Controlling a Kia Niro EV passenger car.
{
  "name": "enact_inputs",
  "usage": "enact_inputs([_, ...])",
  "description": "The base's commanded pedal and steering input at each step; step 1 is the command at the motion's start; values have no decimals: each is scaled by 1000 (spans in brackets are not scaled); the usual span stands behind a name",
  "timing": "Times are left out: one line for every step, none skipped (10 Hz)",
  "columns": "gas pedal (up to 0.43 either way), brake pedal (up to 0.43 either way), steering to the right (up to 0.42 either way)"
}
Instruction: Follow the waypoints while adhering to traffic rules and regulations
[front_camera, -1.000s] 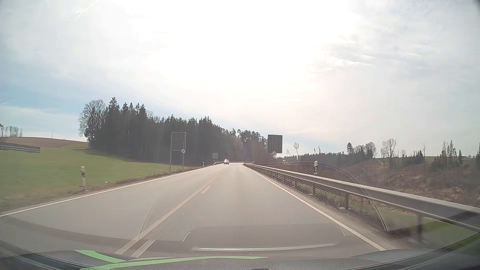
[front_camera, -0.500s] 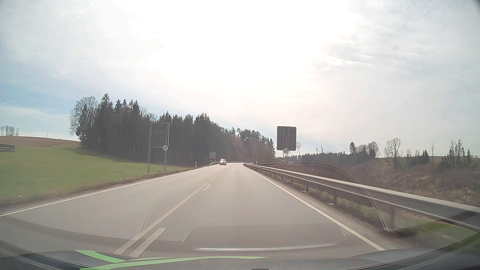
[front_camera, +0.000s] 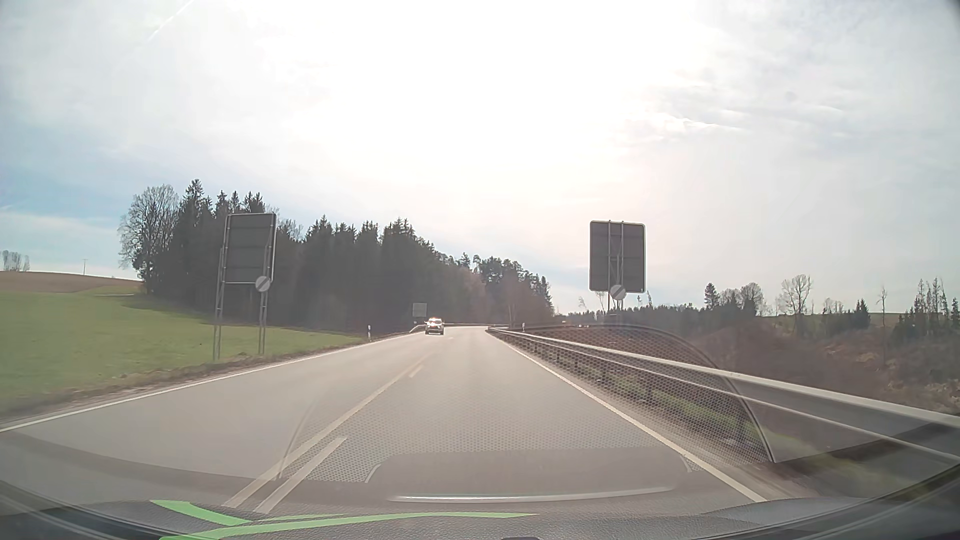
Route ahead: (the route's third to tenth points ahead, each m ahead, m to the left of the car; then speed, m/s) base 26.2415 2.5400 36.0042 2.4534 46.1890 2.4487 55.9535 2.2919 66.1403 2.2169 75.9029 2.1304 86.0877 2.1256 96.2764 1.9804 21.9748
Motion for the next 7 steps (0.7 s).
enact_inputs([248, 0, 2])
enact_inputs([248, 0, 2])
enact_inputs([248, 0, 2])
enact_inputs([248, 0, 1])
enact_inputs([248, 0, 1])
enact_inputs([248, 0, 1])
enact_inputs([248, 0, 1])
